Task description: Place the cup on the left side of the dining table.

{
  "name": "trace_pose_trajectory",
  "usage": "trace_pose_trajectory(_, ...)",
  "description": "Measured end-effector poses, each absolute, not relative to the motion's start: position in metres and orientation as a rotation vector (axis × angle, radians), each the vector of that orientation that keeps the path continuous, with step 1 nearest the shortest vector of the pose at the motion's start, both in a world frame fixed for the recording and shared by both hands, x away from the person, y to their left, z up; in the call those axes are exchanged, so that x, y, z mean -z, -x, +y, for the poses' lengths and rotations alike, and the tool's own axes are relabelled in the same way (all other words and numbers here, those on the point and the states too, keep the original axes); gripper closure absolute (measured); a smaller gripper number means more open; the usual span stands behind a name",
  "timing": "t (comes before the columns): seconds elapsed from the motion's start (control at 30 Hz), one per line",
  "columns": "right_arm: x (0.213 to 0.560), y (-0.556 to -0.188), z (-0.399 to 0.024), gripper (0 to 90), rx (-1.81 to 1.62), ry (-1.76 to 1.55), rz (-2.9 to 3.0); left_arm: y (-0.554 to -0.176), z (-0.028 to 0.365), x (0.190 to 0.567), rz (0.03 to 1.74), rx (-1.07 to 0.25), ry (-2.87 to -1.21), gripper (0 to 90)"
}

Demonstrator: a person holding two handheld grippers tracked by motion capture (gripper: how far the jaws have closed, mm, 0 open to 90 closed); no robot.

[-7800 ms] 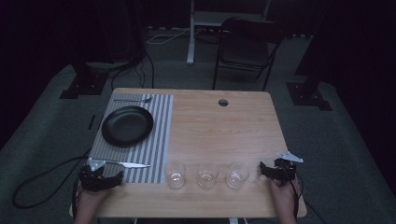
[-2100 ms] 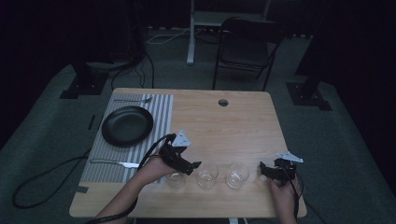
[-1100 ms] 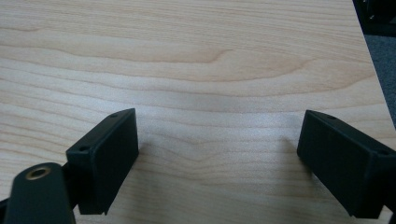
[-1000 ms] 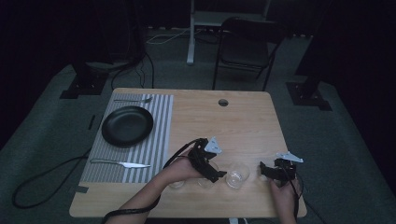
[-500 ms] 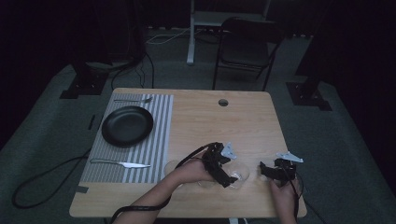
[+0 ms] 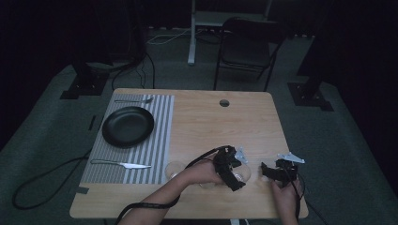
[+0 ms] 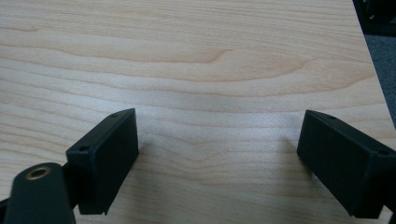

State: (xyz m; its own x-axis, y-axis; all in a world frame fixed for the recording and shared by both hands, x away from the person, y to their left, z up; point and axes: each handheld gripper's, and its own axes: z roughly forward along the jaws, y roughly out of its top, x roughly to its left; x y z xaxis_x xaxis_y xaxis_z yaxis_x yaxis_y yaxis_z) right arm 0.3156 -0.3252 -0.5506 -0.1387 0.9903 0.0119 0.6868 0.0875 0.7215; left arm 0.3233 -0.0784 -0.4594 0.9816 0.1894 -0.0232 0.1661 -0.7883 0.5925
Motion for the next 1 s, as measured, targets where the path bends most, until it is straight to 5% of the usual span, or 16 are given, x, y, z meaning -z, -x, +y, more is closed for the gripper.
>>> trace_pose_trajectory(0.57,0.551,-0.316,-0.325,12.1,-0.814,-1.645,1.883,-0.326,-0.102,0.471,0.273,-0.085,-2.619,2.7)
trace_pose_trajectory(1.0,0.551,-0.316,-0.325,12.1,-0.814,-1.645,1.883,-0.325,-0.109,0.474,0.236,-0.134,-2.695,18.0)
